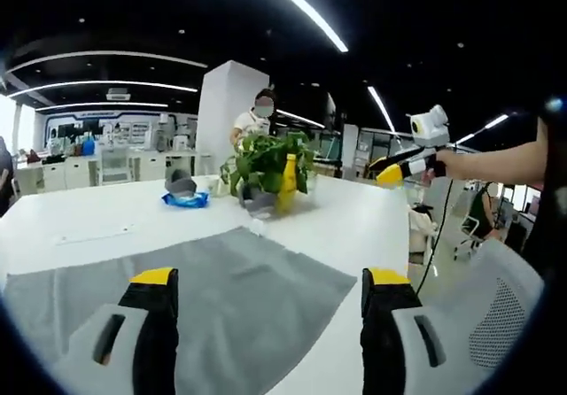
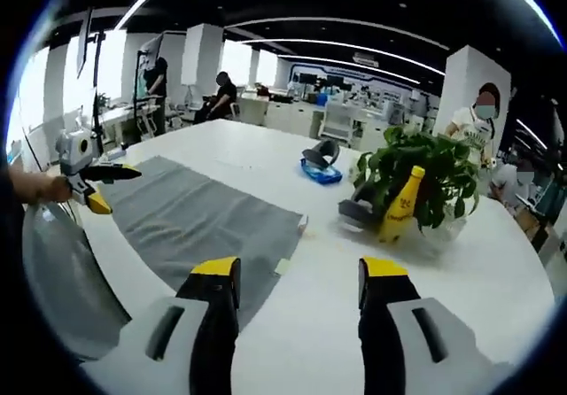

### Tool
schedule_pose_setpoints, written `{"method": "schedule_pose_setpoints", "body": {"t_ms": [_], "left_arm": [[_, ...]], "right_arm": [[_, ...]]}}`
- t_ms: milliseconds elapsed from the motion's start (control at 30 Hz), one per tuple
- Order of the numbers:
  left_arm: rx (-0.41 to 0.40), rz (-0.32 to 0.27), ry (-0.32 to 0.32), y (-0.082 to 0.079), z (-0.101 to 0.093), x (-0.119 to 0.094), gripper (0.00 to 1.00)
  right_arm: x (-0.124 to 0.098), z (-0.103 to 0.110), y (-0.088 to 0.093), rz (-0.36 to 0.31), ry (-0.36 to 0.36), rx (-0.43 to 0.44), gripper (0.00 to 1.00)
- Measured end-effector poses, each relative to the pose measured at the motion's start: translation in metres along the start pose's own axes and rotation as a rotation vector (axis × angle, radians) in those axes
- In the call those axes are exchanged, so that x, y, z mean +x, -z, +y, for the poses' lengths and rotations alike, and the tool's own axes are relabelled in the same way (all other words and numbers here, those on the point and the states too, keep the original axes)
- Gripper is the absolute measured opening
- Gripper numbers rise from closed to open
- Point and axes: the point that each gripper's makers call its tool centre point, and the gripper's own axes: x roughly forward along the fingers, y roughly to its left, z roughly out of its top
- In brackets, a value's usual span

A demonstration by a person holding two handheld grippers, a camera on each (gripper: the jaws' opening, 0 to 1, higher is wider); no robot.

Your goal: Fold the towel on the table until its edges align and the towel forms a compact rectangular stack.

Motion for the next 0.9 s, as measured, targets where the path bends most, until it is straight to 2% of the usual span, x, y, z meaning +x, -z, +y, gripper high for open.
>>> {"method": "schedule_pose_setpoints", "body": {"t_ms": [133, 167, 267, 333, 433, 467, 567, 733, 900], "left_arm": [[0.008, 0.011, 0.014, 0.003, -0.005, 0.000, 0.87], [0.015, 0.014, 0.015, 0.004, -0.005, -0.001, 0.86], [0.002, 0.012, 0.023, 0.003, -0.007, -0.001, 0.83], [-0.005, 0.014, 0.029, 0.003, -0.008, -0.001, 0.81], [-0.005, 0.022, 0.034, 0.004, -0.010, -0.002, 0.79], [-0.003, 0.026, 0.035, 0.005, -0.010, -0.002, 0.79], [0.002, 0.025, 0.035, 0.005, -0.010, -0.002, 0.79], [0.003, 0.038, 0.037, 0.007, -0.010, -0.001, 0.78], [0.007, 0.045, 0.047, 0.008, -0.013, 0.000, 0.78]], "right_arm": [[0.018, 0.020, 0.027, 0.086, -0.023, -0.004, 0.41], [0.024, 0.027, 0.040, 0.134, -0.026, 0.017, 0.40], [0.039, 0.041, 0.065, 0.198, -0.046, 0.090, 0.38], [0.049, 0.054, 0.079, 0.225, -0.090, 0.139, 0.35], [0.060, 0.058, 0.103, 0.296, -0.089, 0.159, 0.32], [0.066, 0.057, 0.116, 0.337, -0.092, 0.190, 0.31], [0.075, 0.056, 0.136, 0.391, -0.091, 0.261, 0.26], [0.083, 0.061, 0.160, 0.461, -0.108, 0.317, 0.24], [0.086, 0.062, 0.177, 0.512, -0.104, 0.324, 0.18]]}}
